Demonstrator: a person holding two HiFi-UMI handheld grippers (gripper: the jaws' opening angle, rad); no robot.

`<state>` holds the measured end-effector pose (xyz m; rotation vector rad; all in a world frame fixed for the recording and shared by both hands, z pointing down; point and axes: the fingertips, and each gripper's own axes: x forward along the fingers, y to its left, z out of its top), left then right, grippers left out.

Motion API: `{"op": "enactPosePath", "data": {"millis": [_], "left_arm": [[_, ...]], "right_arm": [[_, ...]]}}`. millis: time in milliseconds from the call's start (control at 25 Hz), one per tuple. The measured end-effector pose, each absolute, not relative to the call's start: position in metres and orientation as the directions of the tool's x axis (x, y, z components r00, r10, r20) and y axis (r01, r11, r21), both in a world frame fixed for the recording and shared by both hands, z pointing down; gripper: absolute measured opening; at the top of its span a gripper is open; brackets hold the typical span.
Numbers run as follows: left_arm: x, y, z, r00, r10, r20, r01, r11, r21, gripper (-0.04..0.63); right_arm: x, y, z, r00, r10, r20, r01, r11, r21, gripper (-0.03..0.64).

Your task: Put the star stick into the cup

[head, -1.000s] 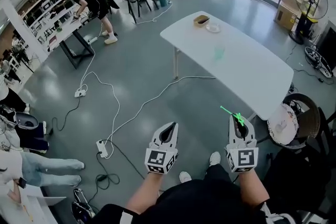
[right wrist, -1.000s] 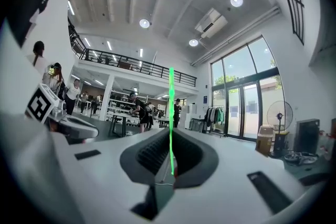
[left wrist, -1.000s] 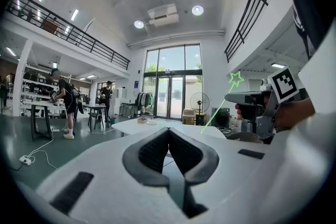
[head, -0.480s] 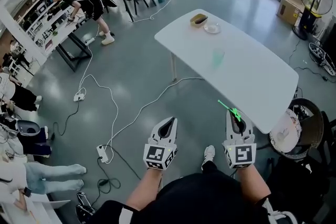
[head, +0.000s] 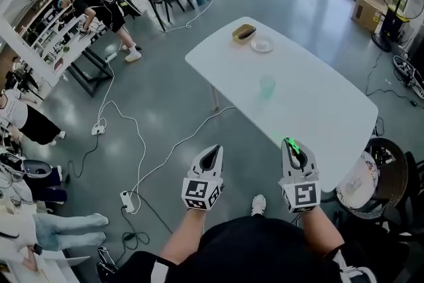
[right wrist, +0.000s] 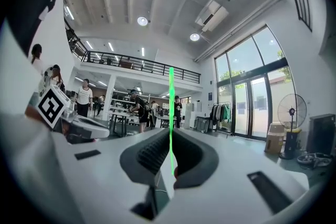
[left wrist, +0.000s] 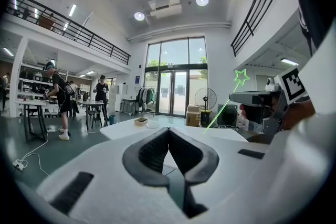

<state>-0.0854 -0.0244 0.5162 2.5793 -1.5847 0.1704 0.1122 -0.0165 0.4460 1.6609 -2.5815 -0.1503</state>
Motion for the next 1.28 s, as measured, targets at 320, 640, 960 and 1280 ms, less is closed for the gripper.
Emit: {"op": "enactPosePath", "data": {"millis": [320, 640, 960, 1280], "left_arm": [[-0.076, -0.063, 0.521, 0.432, -0.884, 0.177, -0.899, -0.439, 0.005, 0.0], [-0.077, -0.11, 0.529, 0.465, -0.867, 0.18, -0.884, -0.467, 0.036, 0.0], [-0.096, -0.201, 0.522, 0.529, -0.836, 0.146, -0.845, -0.535, -0.002, 0.0], [-0.108, -0.274, 0.525, 0.629, -0.761, 0.16, -0.772, -0.635, 0.013, 0.0]], "right_arm": [[0.129, -0.07, 0.451, -0.414, -0.91, 0.004, -0.907, 0.412, 0.089, 0.02], [0.126, -0.127, 0.458, -0.403, -0.915, 0.028, -0.915, 0.403, 0.004, 0.02], [0.108, -0.203, 0.465, -0.332, -0.942, 0.041, -0.943, 0.332, 0.0, 0.02], [0.096, -0.262, 0.48, -0.205, -0.974, 0.101, -0.978, 0.208, 0.022, 0.02]]}}
